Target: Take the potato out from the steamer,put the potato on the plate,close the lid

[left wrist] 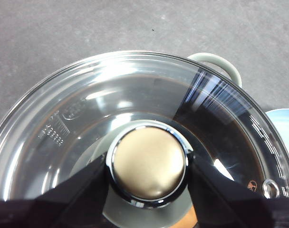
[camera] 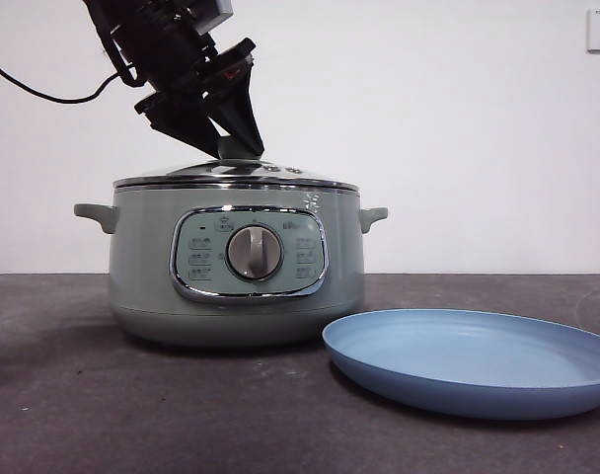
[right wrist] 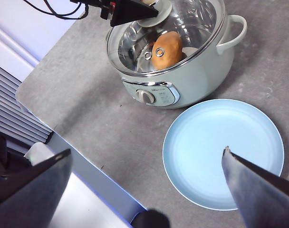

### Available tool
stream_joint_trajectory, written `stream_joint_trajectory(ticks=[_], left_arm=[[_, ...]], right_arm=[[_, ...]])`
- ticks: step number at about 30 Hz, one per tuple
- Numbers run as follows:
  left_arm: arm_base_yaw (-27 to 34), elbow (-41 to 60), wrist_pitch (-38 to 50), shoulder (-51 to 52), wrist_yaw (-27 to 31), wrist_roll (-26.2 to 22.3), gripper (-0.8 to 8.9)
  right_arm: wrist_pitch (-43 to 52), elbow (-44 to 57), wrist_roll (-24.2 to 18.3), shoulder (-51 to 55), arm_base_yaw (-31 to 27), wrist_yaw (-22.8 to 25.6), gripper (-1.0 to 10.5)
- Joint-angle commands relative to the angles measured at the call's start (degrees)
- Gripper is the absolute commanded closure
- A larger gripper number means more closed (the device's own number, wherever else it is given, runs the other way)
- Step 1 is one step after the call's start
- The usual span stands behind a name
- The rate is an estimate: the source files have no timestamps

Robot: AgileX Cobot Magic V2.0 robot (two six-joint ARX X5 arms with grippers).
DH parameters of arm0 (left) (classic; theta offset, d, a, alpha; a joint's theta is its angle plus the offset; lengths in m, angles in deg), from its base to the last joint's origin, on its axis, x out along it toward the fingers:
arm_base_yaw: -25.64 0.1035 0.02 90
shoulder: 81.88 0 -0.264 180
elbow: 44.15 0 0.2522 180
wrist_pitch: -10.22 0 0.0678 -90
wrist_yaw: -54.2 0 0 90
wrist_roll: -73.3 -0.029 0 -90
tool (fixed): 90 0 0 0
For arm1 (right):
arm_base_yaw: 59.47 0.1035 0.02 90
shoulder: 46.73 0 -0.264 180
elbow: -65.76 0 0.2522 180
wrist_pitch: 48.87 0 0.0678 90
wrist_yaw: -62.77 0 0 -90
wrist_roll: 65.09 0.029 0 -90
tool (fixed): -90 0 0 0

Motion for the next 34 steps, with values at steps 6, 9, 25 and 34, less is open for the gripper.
stream_joint_trajectory(ticks=[6,9,25,34], left_arm=[[0.11,-0.44,0.31,1.62,-0.17,0.22,8.22],[0.52,-0.52,0.24,3.5,-0.17,0.39,8.22],[4.68,-0.61,-10.69,25.27,0.33,1.92,8.22],[6.58,-0.61,-24.41,40.41,7.45,3.02,8.22]], right_arm=[[0.17,-0.09,0.37,-0.42,0.15,0.2,2.9],[0.22,-0.09,0.37,-1.05,0.17,0.2,2.9],[15.89,-0.5,9.16,-11.13,5.79,0.0,2.9],[22.6,-9.94,10.99,-28.87,17.38,6.64,2.9]])
